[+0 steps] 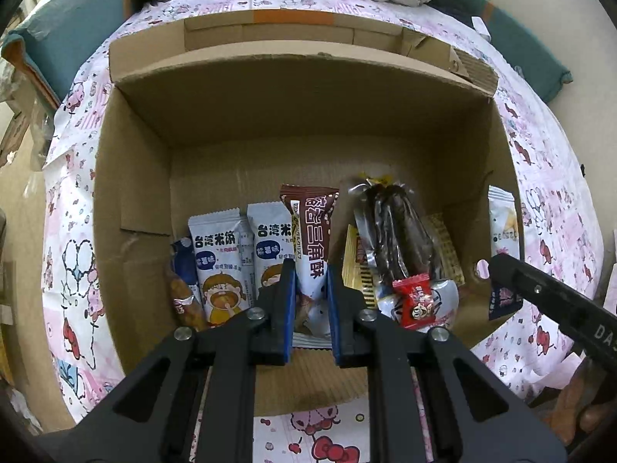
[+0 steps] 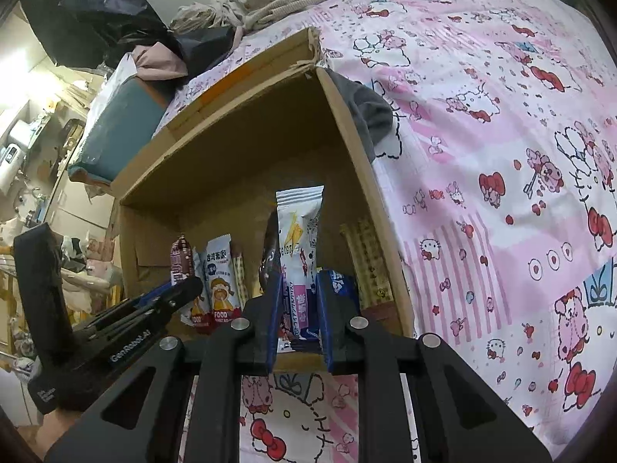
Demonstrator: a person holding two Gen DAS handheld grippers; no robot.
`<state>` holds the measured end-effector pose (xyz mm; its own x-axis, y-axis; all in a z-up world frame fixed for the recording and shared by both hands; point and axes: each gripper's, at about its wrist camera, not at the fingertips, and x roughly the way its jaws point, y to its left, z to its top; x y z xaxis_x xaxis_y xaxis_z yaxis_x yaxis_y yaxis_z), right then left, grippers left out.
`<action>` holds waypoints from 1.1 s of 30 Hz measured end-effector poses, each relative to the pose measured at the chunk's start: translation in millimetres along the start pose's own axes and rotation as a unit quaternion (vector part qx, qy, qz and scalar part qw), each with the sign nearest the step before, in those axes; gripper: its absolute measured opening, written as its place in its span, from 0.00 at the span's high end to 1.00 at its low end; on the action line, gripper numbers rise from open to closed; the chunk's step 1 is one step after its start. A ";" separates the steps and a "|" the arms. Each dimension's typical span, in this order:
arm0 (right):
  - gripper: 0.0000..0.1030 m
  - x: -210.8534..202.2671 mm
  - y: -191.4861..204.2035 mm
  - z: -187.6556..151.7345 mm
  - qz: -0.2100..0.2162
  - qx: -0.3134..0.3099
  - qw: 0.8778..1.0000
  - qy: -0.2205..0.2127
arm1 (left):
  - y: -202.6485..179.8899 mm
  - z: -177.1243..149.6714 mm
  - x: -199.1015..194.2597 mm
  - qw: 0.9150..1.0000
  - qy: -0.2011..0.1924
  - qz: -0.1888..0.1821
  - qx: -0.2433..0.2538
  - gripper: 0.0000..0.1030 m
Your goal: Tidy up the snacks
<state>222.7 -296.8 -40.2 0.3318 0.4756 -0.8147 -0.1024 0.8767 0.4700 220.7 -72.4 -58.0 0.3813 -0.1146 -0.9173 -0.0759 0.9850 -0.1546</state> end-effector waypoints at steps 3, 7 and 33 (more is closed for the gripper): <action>0.79 -0.6 1.5 -0.9 -0.003 -0.003 1.000 -0.001 | 1.9 -0.3 0.1 1.000 -0.004 0.001 -0.004 0.87; 0.79 -2.0 3.6 -1.3 -0.006 -0.006 1.000 -0.007 | 2.5 -1.4 -0.6 1.000 0.000 -0.003 -0.001 0.85; 0.10 -77.0 33.0 -10.1 0.027 -0.033 0.984 -0.172 | 33.0 -15.4 -100.5 0.990 -0.136 0.025 -0.013 0.32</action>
<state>184.3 -303.8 34.6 0.6205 0.4787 -0.6211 -0.1850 0.8591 0.4773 165.7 -30.4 23.4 0.6097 -0.0235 -0.7923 -0.1233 0.9846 -0.1240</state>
